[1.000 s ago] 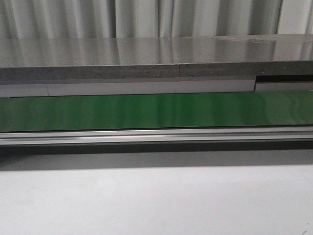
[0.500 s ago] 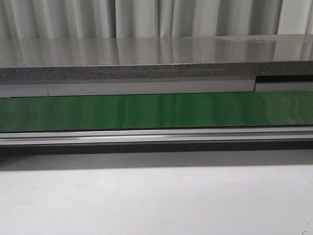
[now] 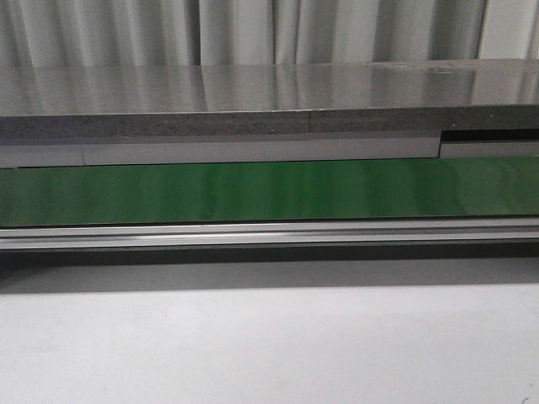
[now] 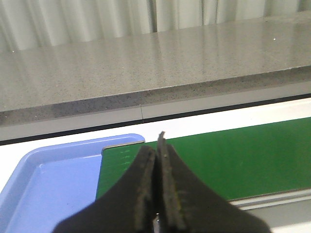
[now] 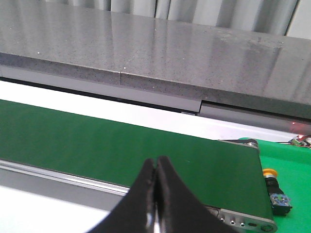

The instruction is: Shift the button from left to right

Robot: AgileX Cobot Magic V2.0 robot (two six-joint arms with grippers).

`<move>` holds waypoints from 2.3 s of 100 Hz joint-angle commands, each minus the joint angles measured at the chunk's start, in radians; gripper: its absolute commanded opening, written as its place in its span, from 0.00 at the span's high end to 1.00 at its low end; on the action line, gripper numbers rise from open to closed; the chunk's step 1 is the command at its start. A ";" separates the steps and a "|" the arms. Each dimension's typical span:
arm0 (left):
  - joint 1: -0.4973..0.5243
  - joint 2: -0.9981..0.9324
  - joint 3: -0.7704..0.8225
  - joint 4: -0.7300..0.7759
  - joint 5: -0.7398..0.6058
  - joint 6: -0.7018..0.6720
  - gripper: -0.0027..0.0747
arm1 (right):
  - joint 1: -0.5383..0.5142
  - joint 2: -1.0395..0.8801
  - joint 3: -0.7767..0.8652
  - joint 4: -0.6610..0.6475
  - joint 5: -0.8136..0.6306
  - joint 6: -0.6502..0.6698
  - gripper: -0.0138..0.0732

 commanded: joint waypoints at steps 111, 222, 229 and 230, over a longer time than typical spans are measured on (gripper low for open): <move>-0.006 0.008 -0.029 -0.005 -0.079 0.000 0.99 | 0.024 -0.150 0.122 -0.240 -0.194 0.369 0.92; -0.006 0.008 -0.029 -0.005 -0.079 0.000 0.99 | 0.108 -0.317 0.483 -0.390 -0.441 0.530 0.92; -0.006 0.008 -0.029 -0.005 -0.079 0.000 0.99 | 0.108 -0.317 0.483 -0.390 -0.441 0.530 0.92; -0.006 0.008 -0.029 -0.005 -0.079 0.000 0.99 | 0.108 -0.317 0.483 -0.390 -0.441 0.530 0.92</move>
